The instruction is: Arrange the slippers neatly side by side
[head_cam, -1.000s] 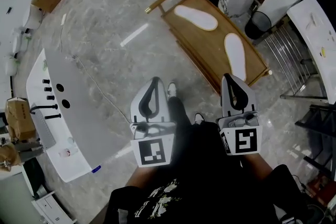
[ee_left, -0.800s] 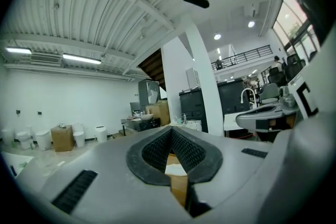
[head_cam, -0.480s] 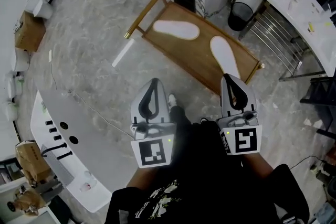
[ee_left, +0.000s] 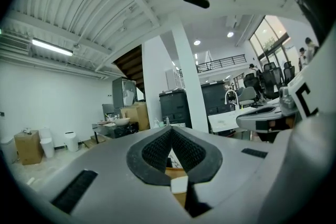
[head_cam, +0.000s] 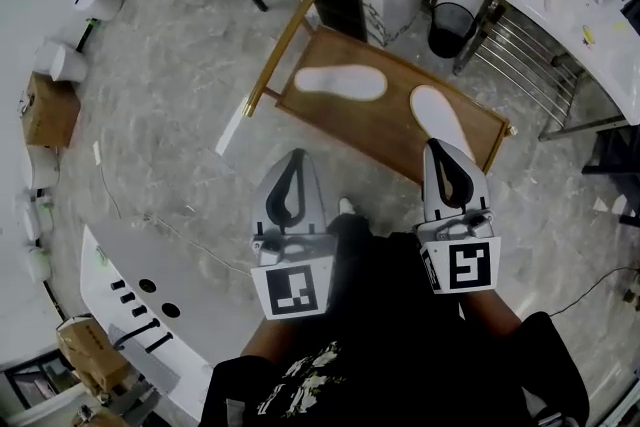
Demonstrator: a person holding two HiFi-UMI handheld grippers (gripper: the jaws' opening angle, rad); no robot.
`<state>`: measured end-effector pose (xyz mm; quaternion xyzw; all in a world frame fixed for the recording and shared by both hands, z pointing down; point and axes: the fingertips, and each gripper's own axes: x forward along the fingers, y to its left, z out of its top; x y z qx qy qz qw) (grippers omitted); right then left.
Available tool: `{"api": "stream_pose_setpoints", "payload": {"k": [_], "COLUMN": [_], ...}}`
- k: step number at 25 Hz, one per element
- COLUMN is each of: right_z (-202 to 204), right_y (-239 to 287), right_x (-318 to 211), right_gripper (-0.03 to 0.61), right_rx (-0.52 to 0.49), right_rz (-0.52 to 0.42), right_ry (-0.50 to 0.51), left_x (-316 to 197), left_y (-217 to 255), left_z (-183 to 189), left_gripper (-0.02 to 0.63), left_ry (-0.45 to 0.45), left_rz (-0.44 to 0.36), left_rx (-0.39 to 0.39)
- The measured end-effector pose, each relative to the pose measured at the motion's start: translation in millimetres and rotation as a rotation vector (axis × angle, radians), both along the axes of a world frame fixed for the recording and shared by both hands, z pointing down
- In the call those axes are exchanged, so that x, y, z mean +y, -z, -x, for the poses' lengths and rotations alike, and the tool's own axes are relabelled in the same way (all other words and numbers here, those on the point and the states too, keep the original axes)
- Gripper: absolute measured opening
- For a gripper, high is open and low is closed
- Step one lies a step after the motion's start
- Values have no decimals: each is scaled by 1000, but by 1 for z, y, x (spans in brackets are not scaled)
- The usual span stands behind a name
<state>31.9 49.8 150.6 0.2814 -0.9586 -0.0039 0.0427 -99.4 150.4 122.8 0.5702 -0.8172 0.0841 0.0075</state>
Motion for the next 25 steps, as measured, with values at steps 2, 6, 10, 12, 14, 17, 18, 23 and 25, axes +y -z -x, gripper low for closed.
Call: {"api": "stream_pose_setpoints", "payload": {"k": [2, 6, 10, 12, 14, 17, 18, 23, 25], "right_z": [11, 26, 38, 45, 51, 58, 58, 44, 31], "right_y": [-1, -2, -7, -10, -11, -13, -14, -21, -25], "right_x": [-4, -12, -17, -19, -21, -23, -23, -27, -31], "right_gripper": [-2, -2, -2, -2, -2, -2, -2, -2, -2], "right_rx": [5, 13, 20, 18, 12, 12, 14, 41, 59], "right_rz": [0, -2, 2, 5, 1, -2, -3, 7, 21], "right_ry": [-30, -105, -179, -210, -237, -276, -290, -354, -375], "left_x": [-7, -23, -35, -38, -42, -48, -51, -64, -73], "left_y": [-2, -7, -12, -13, -14, -18, -20, -33, -37], "left_z": [14, 36, 56, 67, 78, 88, 89, 83, 74], "left_gripper": [3, 3, 3, 3, 3, 3, 3, 3, 3], "left_ry": [-30, -106, -169, -194, -215, -250, -263, -316, -333], "left_rz": [1, 9, 16, 22, 25, 27, 27, 40, 48], "left_rx": [9, 18, 25, 19, 11, 12, 14, 42, 59]}}
